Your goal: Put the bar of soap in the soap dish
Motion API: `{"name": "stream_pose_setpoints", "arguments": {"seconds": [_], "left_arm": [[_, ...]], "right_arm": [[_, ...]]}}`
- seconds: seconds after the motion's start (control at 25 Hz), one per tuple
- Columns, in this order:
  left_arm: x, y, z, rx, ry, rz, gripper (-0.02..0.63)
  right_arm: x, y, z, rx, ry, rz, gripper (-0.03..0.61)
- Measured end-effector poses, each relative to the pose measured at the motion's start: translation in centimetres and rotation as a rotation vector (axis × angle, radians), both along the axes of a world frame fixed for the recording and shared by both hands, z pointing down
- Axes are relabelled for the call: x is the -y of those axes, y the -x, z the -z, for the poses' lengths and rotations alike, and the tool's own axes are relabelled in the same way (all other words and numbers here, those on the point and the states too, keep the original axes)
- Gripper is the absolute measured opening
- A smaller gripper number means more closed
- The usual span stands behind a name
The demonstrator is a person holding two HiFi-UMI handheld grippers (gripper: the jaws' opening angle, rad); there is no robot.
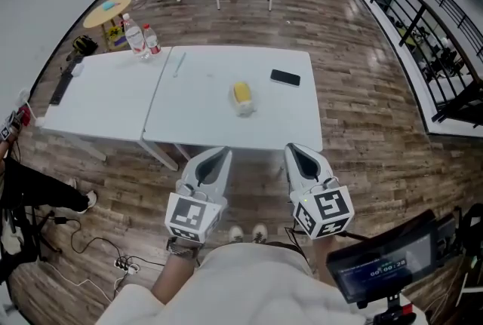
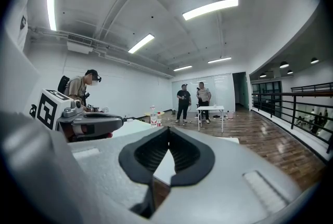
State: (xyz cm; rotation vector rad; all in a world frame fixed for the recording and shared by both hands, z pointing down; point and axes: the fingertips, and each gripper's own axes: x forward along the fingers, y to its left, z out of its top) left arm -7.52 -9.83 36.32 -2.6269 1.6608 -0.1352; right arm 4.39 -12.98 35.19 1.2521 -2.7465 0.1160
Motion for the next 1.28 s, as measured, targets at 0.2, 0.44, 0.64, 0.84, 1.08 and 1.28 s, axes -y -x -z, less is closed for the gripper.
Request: {"name": "stream_pose_setpoints", "arguments": {"seconds": [0.2, 0.44, 0.64, 0.84, 1.08, 1.28], "left_arm": [[-1.1, 0.7, -0.6, -0.006, 0.010, -0.013, 0.008], [-2.4, 1.4, -1.9, -0.023, 0.050, -0.018, 0.008], [-3.5, 1.5, -2.3, -0.025, 0.058, -0.019, 0.009], [-4.4, 1.6, -2.4, -0.010, 0.059, -0.011, 0.008], [-6.0, -0.1, -2.0, 0.009, 0.050, -0.019, 0.008], [-7.8, -2.0, -1.7, 0.018, 0.038, -0.026, 0.009]], "right_arm": [[-1.3, 0.9, -0.1, -0.013, 0.003, -0.004, 0.003], [-3.1, 1.6, -1.3, -0.033, 0.041, -0.013, 0.003], [-4.2, 1.7, -2.0, -0.040, 0.060, -0.017, 0.003], [-5.0, 1.7, -2.1, -0.038, 0.059, -0.012, 0.003], [-6.9, 0.1, -2.1, -0.032, 0.063, -0.019, 0.003], [-8.7, -1.7, -1.7, -0.022, 0.048, -0.025, 0.003]]}}
